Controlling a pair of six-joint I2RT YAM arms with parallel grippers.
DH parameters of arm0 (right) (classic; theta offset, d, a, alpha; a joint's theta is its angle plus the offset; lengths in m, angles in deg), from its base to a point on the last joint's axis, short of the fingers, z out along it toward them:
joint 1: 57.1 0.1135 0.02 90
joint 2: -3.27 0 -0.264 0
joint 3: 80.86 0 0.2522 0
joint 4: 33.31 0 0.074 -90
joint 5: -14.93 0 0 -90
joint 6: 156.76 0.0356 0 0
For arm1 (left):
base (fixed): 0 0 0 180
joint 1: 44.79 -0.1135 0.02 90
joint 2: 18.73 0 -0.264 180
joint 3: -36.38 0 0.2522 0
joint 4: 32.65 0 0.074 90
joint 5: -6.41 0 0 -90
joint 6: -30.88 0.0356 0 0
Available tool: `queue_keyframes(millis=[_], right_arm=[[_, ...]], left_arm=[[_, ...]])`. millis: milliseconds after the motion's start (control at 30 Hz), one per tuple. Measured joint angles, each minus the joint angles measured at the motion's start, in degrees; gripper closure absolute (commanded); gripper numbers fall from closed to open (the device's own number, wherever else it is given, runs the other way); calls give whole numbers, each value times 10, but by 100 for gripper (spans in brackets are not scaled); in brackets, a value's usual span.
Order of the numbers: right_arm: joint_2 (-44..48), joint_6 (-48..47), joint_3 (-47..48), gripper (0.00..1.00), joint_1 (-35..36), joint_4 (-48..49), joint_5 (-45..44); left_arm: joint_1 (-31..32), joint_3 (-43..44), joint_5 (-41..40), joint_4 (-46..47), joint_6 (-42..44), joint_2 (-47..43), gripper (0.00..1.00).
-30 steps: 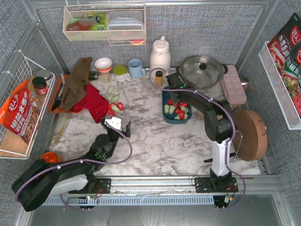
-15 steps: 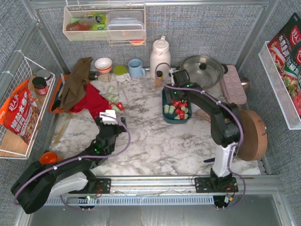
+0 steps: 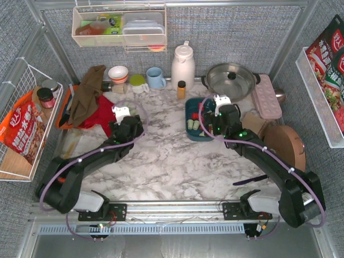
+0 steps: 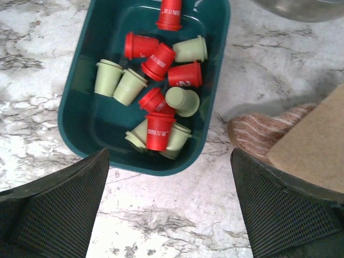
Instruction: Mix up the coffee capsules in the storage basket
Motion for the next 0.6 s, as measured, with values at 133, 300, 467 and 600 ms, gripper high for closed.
queue_keyframes(millis=[133, 300, 467, 600], right_arm=[[24, 0, -38, 1, 0, 41, -34], [35, 1, -40, 1, -2, 50, -49], [57, 5, -42, 1, -6, 54, -52], [65, 7, -49, 1, -9, 61, -50]], left_arm=[[-17, 63, 20, -38, -20, 79, 19], [-34, 105, 23, -72, -59, 135, 29], [-51, 122, 24, -90, -111, 167, 42], [-62, 147, 24, -110, -145, 199, 47]])
